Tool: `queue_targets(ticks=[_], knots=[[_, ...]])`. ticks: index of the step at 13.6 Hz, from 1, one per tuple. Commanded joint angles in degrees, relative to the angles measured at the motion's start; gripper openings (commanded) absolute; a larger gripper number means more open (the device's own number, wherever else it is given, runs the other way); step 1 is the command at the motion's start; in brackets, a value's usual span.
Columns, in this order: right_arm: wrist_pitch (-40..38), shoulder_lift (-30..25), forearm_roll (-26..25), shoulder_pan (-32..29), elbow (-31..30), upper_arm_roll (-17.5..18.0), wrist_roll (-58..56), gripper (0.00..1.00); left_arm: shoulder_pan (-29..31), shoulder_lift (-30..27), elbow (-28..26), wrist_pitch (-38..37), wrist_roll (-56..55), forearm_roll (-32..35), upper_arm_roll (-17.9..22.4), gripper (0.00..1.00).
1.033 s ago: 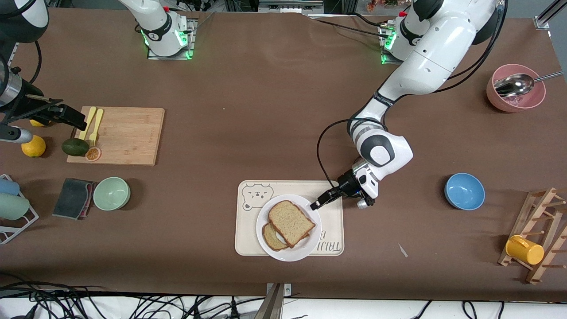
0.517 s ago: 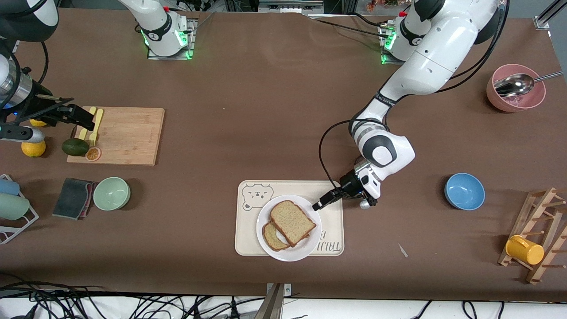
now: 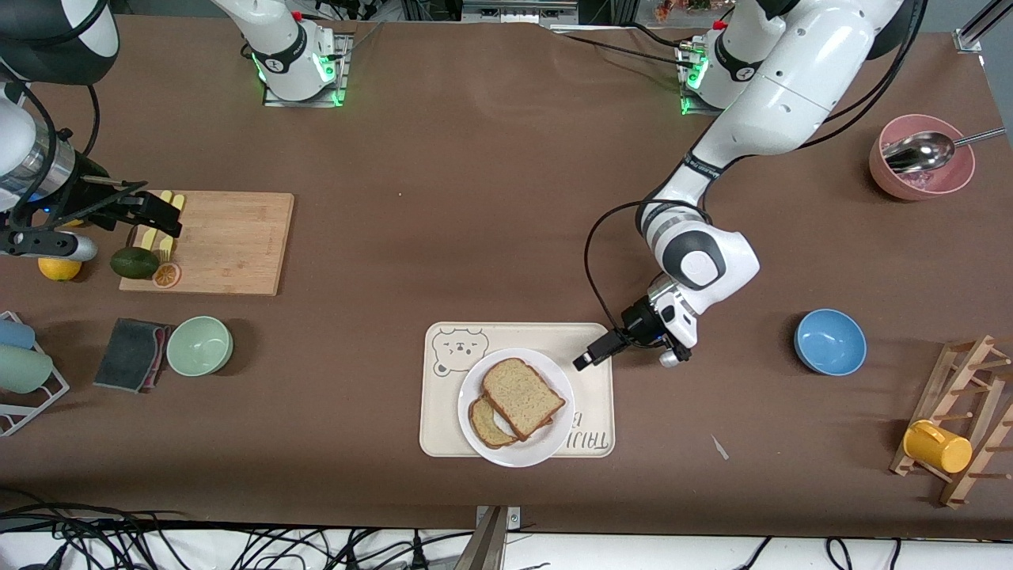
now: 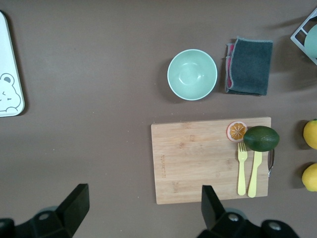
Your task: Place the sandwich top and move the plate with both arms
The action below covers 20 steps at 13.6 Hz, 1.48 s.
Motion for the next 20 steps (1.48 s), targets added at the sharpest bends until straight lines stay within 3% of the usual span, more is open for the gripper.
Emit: queue_targets(ticks=[1, 4, 8, 13, 18, 20], knots=[[0.02, -0.81, 1.01, 0.11, -1.03, 0.20, -1.00, 1.00, 1.16, -2.05, -2.52, -0.01, 0.35, 1.76, -0.28, 0.99], [-1.04, -0.90, 1.01, 0.11, -1.12, 0.20, -1.09, 1.00, 1.77, -2.14, -2.61, -0.01, 0.35, 2.02, -0.20, 0.99], [-1.57, -0.99, 1.01, 0.11, -1.12, 0.20, -1.18, 1.00, 1.95, -2.40, -3.13, -0.01, -0.52, 7.20, -0.11, 0.99], [-1.48, -0.99, 1.01, 0.11, -1.03, 0.29, -1.09, 1.00, 3.53, -5.91, -5.33, -3.16, -22.73, 29.23, -0.11, 0.99], [-1.57, -1.08, 1.01, 0.11, -0.77, 0.37, -1.09, 1.00, 6.69, -9.43, -8.49, -7.64, -33.28, 42.95, -0.11, 1.00], [-1.48, -0.99, 1.01, 0.11, -0.77, 0.29, -1.09, 1.00, 8.01, -10.92, -8.59, -11.24, -40.83, 51.81, 0.24, 1.00]])
